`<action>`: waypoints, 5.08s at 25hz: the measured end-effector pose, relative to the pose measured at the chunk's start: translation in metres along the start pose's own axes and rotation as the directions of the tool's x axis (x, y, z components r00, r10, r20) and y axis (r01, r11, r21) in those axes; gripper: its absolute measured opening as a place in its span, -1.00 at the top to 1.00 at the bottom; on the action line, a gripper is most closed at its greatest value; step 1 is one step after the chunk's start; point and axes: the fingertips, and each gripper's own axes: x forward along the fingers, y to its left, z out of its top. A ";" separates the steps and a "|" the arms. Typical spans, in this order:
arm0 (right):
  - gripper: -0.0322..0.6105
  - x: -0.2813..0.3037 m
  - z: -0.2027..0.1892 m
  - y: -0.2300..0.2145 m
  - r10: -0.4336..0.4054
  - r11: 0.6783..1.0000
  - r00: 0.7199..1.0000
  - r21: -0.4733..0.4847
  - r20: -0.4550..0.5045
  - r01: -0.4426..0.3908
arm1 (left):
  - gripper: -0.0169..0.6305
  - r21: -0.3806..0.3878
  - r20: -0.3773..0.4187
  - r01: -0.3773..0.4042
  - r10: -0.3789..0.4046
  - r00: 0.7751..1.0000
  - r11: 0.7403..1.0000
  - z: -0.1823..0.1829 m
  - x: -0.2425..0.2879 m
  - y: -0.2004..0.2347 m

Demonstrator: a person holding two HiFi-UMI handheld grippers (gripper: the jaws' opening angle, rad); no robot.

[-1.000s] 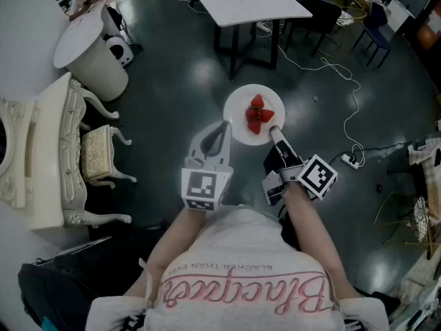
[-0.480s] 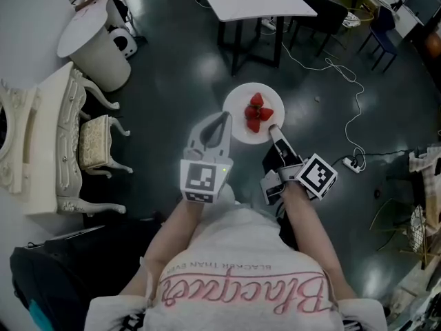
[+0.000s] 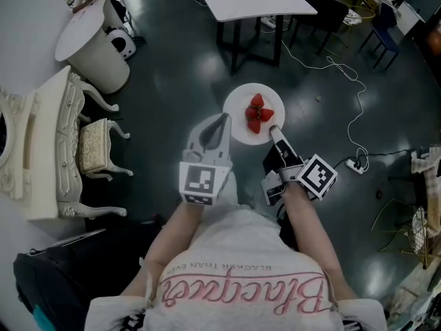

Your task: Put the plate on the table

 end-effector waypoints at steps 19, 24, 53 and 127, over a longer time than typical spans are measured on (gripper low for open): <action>0.86 0.158 0.110 -0.043 0.013 0.992 0.998 0.126 0.059 -0.021 | 0.93 -0.029 -0.026 0.031 -0.032 0.999 0.999 0.001 0.185 0.083; 0.86 0.221 0.135 -0.048 0.000 0.994 0.998 0.109 0.062 -0.007 | 0.93 -0.039 -0.024 0.048 -0.049 0.999 0.998 0.003 0.246 0.123; 0.86 0.370 0.204 -0.076 -0.008 0.997 0.997 0.072 0.073 0.002 | 0.93 -0.136 -0.022 0.055 -0.058 0.998 0.989 -0.021 0.395 0.218; 0.86 0.838 0.568 -0.291 -0.130 0.982 0.991 0.130 -0.037 0.134 | 0.93 -0.159 -0.136 -0.042 0.020 0.991 0.986 -0.079 0.972 0.398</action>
